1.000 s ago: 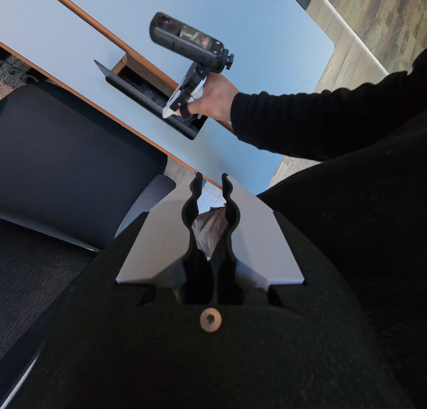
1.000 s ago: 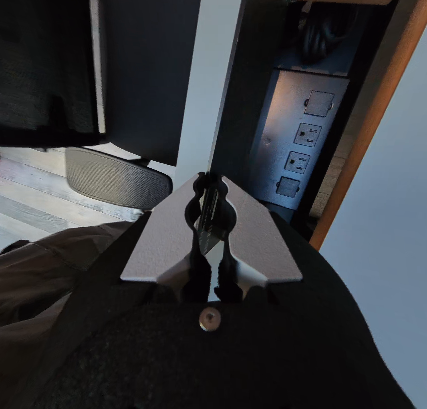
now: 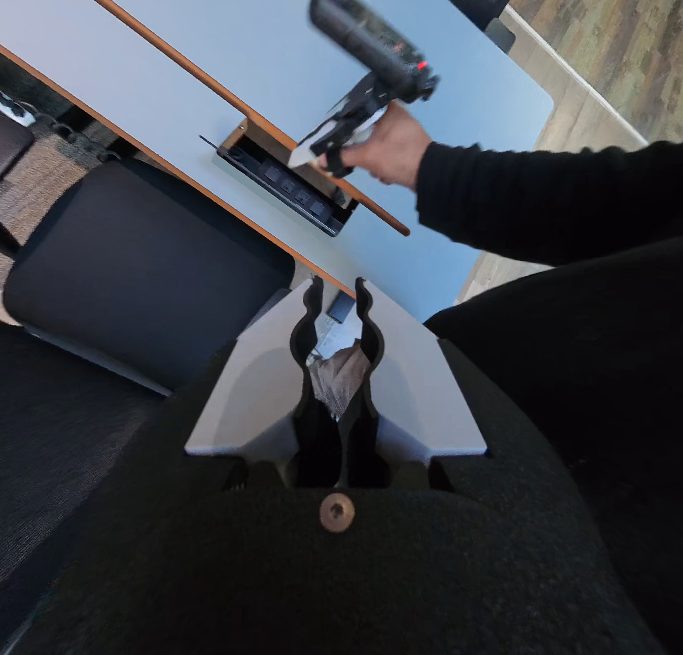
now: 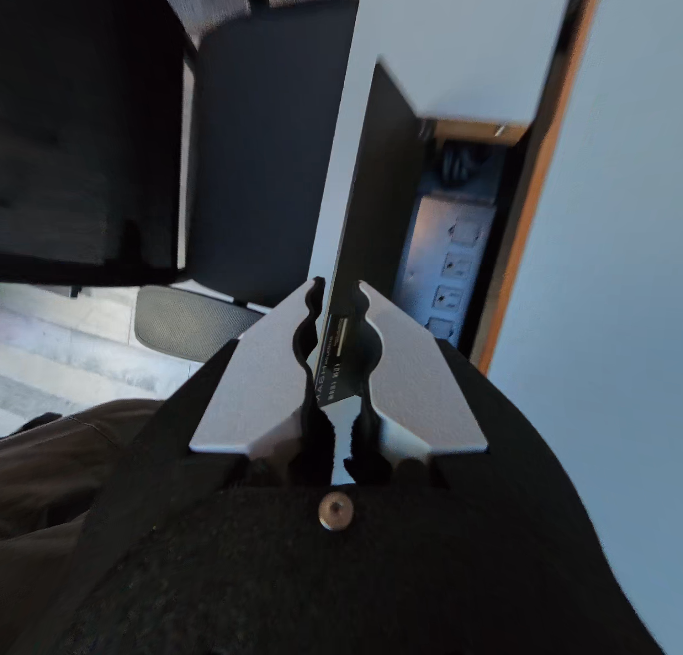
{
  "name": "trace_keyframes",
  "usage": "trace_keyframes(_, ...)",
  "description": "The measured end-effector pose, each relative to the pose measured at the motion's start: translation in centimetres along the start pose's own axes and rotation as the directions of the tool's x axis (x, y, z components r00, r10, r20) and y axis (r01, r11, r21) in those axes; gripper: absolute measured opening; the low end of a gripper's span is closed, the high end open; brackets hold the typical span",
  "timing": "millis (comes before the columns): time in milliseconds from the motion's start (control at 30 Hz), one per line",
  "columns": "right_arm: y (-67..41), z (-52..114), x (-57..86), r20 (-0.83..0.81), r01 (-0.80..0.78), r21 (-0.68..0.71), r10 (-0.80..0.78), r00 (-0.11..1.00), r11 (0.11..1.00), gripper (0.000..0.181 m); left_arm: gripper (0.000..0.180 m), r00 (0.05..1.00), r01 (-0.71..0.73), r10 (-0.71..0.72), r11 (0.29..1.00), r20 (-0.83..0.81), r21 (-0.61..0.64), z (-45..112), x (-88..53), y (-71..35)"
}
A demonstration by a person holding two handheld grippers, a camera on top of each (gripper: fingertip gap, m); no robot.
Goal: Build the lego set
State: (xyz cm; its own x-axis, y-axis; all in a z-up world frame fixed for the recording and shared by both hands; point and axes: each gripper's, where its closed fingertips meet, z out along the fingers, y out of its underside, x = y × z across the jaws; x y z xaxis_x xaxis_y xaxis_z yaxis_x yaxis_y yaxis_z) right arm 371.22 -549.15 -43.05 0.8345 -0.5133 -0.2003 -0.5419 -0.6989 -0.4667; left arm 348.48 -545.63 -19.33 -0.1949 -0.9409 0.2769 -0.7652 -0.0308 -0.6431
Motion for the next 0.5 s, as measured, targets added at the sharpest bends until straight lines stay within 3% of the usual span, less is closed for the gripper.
trace_keyframes(200, -5.2, -13.9, -2.5, 0.089, 0.062, 0.325, -0.096, 0.991, 0.944, 0.019, 0.016, 0.998, 0.004, -0.009, 0.995, 0.056, 0.102, -3.3, -1.9, -0.7)
trace_keyframes(367, -4.1, -19.5, -9.3, 0.123, 0.164, 0.371, -0.223, 0.967, 0.914, 0.016, 0.016, 0.991, -0.005, -0.02, 0.983, 0.131, 0.186, -7.6, -3.8, 0.6)
trace_keyframes(500, -3.5, -20.1, -18.7, 0.253, 0.161, 0.395, -0.276, 0.927, 0.904, 0.016, 0.015, 0.979, 0.032, -0.086, 0.96, 0.184, 0.278, -12.7, -5.0, 3.9)
